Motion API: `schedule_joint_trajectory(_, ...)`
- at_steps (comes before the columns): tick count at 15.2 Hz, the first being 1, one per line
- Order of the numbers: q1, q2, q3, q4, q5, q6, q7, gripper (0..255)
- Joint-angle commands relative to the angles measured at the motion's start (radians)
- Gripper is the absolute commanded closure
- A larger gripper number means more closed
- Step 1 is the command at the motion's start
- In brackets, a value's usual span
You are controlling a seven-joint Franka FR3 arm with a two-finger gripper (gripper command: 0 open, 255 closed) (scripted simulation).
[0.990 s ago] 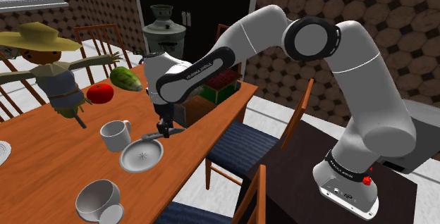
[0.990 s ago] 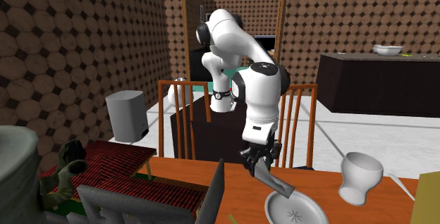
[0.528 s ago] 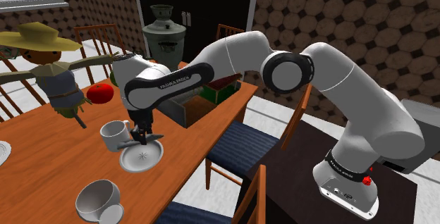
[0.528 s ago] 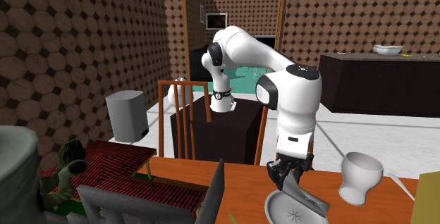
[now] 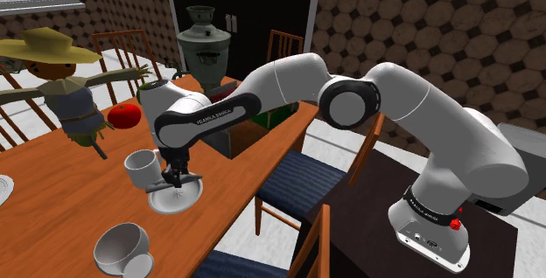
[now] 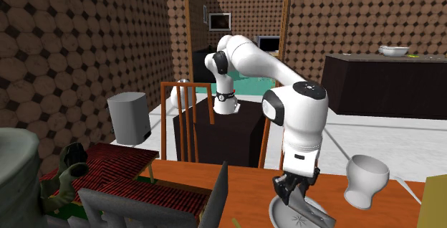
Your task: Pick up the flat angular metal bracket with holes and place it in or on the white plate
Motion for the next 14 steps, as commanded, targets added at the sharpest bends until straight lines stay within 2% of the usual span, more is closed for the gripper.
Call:
schedule_joint_trajectory(1, -0.001, 0.009, -0.002, -0.011, -0.002, 0.02, 0.001, 255)
schedule_joint_trajectory(6, 0.006, 0.064, -0.009, 0.015, -0.007, 0.05, -0.003, 255)
schedule_joint_trajectory(14, 0.006, 0.064, -0.009, 0.015, -0.007, 0.05, -0.003, 255)
